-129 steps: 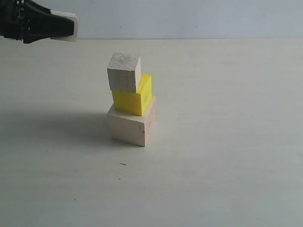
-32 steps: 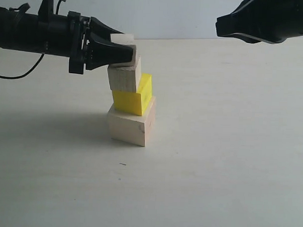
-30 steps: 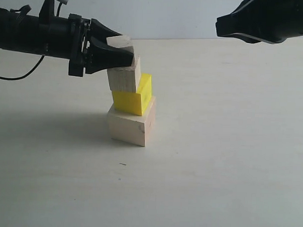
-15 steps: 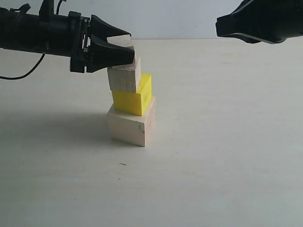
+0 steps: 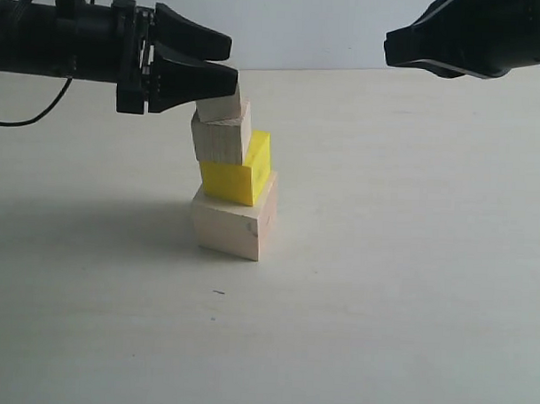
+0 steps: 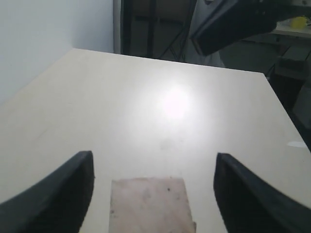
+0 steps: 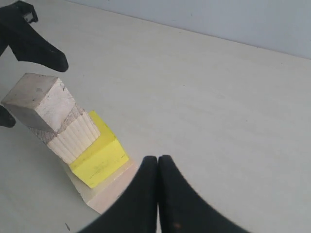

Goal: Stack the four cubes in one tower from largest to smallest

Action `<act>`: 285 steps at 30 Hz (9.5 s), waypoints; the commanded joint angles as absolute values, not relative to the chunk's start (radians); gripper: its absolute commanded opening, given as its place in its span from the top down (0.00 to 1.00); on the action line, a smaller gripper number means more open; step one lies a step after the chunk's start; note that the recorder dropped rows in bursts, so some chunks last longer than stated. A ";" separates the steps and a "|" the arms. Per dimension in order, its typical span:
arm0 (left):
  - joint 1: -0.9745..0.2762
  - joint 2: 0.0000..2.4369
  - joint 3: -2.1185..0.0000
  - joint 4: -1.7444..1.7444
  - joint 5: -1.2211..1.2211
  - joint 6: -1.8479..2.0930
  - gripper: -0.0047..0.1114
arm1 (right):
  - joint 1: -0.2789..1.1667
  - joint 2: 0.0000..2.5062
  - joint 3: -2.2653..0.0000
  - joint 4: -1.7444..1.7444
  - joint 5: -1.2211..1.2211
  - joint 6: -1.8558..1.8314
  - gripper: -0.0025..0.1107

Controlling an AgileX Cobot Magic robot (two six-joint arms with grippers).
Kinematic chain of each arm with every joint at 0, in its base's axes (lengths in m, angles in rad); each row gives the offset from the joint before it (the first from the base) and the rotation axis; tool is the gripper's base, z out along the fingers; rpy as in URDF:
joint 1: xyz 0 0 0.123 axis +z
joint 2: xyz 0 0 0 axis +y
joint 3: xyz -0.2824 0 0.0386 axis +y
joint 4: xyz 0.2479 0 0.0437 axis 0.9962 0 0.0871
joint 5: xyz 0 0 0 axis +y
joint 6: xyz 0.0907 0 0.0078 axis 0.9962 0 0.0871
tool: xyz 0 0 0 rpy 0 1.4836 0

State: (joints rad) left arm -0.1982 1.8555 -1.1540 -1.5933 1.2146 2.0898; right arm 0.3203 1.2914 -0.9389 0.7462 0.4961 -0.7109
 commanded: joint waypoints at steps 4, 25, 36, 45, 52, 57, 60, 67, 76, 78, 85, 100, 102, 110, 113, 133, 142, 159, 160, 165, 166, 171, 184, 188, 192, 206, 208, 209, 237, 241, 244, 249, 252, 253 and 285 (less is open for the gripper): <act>-0.200 1.779 -1.155 -1.609 1.221 2.078 0.38 | 0.315 1.293 -0.936 0.751 0.497 -0.709 0.98; -0.028 1.536 -1.129 -1.384 1.060 1.769 0.96 | 0.315 1.529 -0.936 0.755 0.441 -0.575 0.98; -0.009 1.708 -1.023 -1.369 1.022 1.545 0.96 | 0.315 1.708 -0.936 0.845 0.432 -0.578 0.98; -0.009 1.879 -1.023 -1.367 1.039 1.427 0.96 | 0.315 1.752 -0.936 0.934 0.439 -0.582 0.98; -0.009 1.920 -1.023 -1.363 1.094 1.394 0.96 | 0.315 1.790 -0.979 0.992 0.509 -0.657 0.98; -0.009 1.920 -1.023 -1.331 1.092 1.376 0.96 | 0.315 1.848 -1.036 0.995 0.554 -0.654 0.98; -0.009 1.920 -1.023 -1.309 1.092 1.360 0.96 | 0.315 1.869 -1.056 0.995 0.563 -0.652 0.98; -0.009 1.920 -1.023 -1.289 1.090 1.352 0.96 | 0.326 1.924 -1.117 1.019 0.646 -0.654 0.98; -0.009 1.920 -1.023 -1.280 1.086 1.353 0.96 | 0.385 1.964 -1.147 1.044 0.639 -0.654 0.98; -0.009 1.920 -1.023 -1.270 1.083 1.353 0.96 | 0.385 1.973 -1.147 1.046 0.639 -0.654 0.98; -0.011 1.920 -1.023 -1.270 1.073 1.353 0.96 | 0.385 1.996 -1.147 1.057 0.642 -0.654 0.98; -0.047 1.920 -1.023 -1.266 1.058 1.353 0.96 | 0.385 2.041 -1.206 1.097 0.649 -0.692 0.98; -0.047 1.920 -1.023 -1.261 1.058 1.353 0.96 | 0.385 2.051 -1.220 1.095 0.656 -0.689 0.98; -0.047 1.920 -1.023 -1.263 1.059 1.353 0.96 | 0.385 2.026 -1.223 1.050 0.647 -0.678 0.98; -0.047 1.920 -1.023 -1.276 1.074 1.353 0.96 | 0.385 1.987 -1.223 1.007 0.611 -0.652 0.98; -0.068 1.849 -1.023 -1.417 1.207 1.419 0.96 | 0.359 1.797 -1.223 0.940 0.713 -0.575 0.98; -0.130 1.849 -1.023 -1.424 1.134 1.435 0.96 | 0.360 1.788 -1.223 0.954 0.812 -0.583 0.98; -0.130 1.850 -1.099 -1.397 1.062 1.409 0.96 | 0.360 1.788 -1.223 0.995 0.810 -0.627 0.98; -0.130 1.850 -1.099 -1.395 1.062 1.409 0.96 | 0.360 1.786 -1.223 0.993 0.811 -0.627 0.98; -0.130 1.850 -1.099 -1.394 1.084 1.405 0.96 | 0.360 1.762 -1.223 0.993 0.807 -0.629 0.98; -0.130 1.850 -1.099 -1.394 1.097 1.405 0.96 | 0.360 1.757 -1.223 0.993 0.807 -0.629 0.98; -0.130 1.850 -1.099 -1.394 1.101 1.402 0.96 | 0.360 1.746 -1.223 0.993 0.827 -0.629 0.98; -0.179 1.864 -1.099 -1.399 1.056 1.406 0.96 | 0.360 1.746 -1.223 0.995 0.877 -0.636 0.98; -0.179 1.874 -1.099 -1.401 1.056 1.406 0.96 | 0.360 1.746 -1.223 0.995 0.890 -0.647 0.98; -0.179 1.874 -1.106 -1.401 1.056 1.406 0.96 | 0.360 1.746 -1.223 0.995 0.907 -0.647 0.98; -0.179 1.874 -1.108 -1.401 1.056 1.406 0.96 | 0.360 1.746 -1.223 1.081 1.031 -0.726 0.98; -0.179 1.874 -1.108 -1.402 1.060 1.406 0.96 | 0.360 1.746 -1.223 1.080 1.029 -0.726 0.98; -0.179 1.874 -1.108 -1.402 1.061 1.406 0.96 | 0.360 1.746 -1.223 1.080 1.024 -0.726 0.98; -0.179 1.868 -1.108 -1.389 1.065 1.394 0.96 | 0.360 1.793 -1.223 0.997 0.854 -0.627 0.98; -0.179 1.868 -1.108 -1.389 1.065 1.394 0.96 | 0.360 1.794 -1.223 1.017 0.880 -0.652 0.98; -0.179 1.868 -1.108 -1.377 1.063 1.388 0.96 | 0.360 1.794 -1.223 1.017 0.893 -0.654 0.98; -0.152 1.868 -1.108 -1.359 1.071 1.371 0.96 | 0.360 1.794 -1.223 1.017 0.897 -0.654 0.98; -0.142 1.868 -1.108 -1.357 1.086 1.369 0.96 | 0.360 1.794 -1.223 1.017 0.907 -0.654 0.98; -0.140 1.868 -1.108 -1.357 1.087 1.369 0.96 | 0.360 1.794 -1.223 1.017 0.912 -0.658 0.98; -0.140 1.868 -1.108 -1.364 1.110 1.371 0.96 | 0.360 1.832 -1.225 1.063 0.899 -0.726 0.98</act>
State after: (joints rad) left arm -0.1434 1.8763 -1.1021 -1.3566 1.0932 1.3754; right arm 0.3634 1.8326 -1.2190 1.0495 0.9146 -0.7082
